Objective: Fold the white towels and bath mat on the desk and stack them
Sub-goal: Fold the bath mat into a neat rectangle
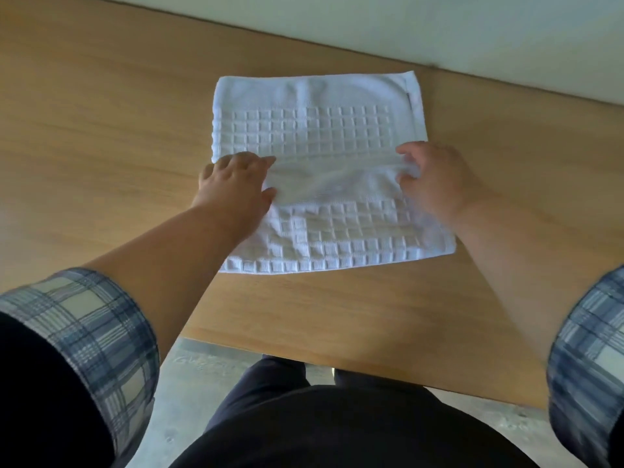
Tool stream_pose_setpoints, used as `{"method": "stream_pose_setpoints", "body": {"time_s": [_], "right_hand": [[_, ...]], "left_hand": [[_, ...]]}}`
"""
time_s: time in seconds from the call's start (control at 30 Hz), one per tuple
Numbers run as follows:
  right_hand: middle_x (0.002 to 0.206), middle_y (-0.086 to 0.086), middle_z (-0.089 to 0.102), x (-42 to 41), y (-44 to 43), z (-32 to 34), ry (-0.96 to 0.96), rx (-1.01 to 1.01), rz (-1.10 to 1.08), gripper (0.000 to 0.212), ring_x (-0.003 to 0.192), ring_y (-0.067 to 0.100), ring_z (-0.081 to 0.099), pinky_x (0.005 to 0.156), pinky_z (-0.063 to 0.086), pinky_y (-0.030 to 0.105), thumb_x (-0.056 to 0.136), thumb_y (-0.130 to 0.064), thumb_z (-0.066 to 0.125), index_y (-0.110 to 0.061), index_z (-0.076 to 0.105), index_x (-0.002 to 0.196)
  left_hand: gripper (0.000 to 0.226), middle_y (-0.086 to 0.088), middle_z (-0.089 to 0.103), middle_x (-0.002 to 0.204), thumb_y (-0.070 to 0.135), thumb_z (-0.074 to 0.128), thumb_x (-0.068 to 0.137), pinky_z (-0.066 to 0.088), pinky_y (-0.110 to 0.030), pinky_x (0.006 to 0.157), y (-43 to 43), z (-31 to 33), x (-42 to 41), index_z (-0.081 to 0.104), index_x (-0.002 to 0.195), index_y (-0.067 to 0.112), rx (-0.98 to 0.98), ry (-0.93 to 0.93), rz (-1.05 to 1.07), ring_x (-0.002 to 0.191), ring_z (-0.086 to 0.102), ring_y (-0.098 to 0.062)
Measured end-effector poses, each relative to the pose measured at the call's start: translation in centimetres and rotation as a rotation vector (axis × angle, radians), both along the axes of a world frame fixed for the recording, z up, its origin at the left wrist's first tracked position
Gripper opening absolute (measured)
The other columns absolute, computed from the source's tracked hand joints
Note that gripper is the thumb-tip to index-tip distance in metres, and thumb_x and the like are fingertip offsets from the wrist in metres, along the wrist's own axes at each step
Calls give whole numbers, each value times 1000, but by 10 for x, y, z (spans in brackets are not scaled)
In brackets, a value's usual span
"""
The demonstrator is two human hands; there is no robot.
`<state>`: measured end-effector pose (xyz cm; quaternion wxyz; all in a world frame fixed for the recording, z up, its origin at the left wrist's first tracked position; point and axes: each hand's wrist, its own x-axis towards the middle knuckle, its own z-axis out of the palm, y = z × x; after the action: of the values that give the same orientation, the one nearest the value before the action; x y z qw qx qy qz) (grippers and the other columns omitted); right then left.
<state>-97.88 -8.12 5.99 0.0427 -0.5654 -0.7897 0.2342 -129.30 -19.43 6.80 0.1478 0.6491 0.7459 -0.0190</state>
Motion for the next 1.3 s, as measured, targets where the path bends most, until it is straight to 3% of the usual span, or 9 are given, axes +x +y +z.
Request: {"method": "stream_pose_setpoints", "body": {"time_s": [0.17,0.3,0.43,0.67,0.8,0.9,1.03,1.2,1.3], "right_hand": [[108,4,57,4,21,-2,-142,24,163,27,105,27,55,87,41,34,95,-34,65,-17,67,116],[119,8,59,6,21,-7,-145,118,281,14,110,29,54,90,39,32,97,-23,63,-10,65,102],[84,6,57,-3,30,-4,-106,80,196,12,72,24,54,59,38,34,102,-23,50,-16,48,93],[75,-3,51,-13,43,-3,-157,2,138,16,65,12,47,54,28,28,104,-28,45,-15,53,106],[85,-2,57,-14,40,-3,-87,-75,-22,22,69,13,52,56,34,26,100,-36,51,-18,56,111],[93,-11,52,-15,20,-3,183,-161,-447,43,74,8,55,56,38,25,87,-50,67,-27,48,118],[89,-10,54,-3,-9,-6,319,-217,-774,52,65,7,56,48,38,23,83,-53,69,-28,40,118],[66,-15,51,16,-28,-6,342,-225,-561,10,37,1,43,39,35,23,89,-35,54,-43,49,85],[83,-17,60,22,-38,-5,337,-338,-411,31,40,4,35,41,34,23,96,-30,48,-56,62,90]], "left_hand": [[42,-3,49,134,58,54,93,26,-48,111,19,-5,-10,59,126,32,-26,9,28,131,36,-29],[33,-4,49,123,49,53,98,39,-49,104,14,-9,-20,60,110,19,46,-85,6,122,40,-28],[29,3,49,99,48,46,101,42,-46,94,16,-10,-24,52,97,20,89,-97,21,107,48,-25],[31,4,54,77,52,41,103,31,-39,85,37,-4,-39,53,104,23,46,-39,26,85,42,-22],[35,-3,59,103,54,52,98,38,-43,92,36,-2,-32,59,115,24,32,24,144,103,49,-28],[45,-11,47,133,49,68,90,36,-48,106,17,-2,-23,51,126,28,140,-105,430,127,40,-33],[43,-7,41,136,38,67,91,45,-43,95,-26,-8,-23,44,127,32,137,-350,672,118,48,-28],[21,3,51,122,39,60,95,36,-22,56,-64,-9,-24,44,109,38,173,-483,739,81,52,-2],[8,4,62,109,40,55,96,39,-25,55,-70,-9,-23,56,104,41,112,-489,671,74,58,-10]]}}
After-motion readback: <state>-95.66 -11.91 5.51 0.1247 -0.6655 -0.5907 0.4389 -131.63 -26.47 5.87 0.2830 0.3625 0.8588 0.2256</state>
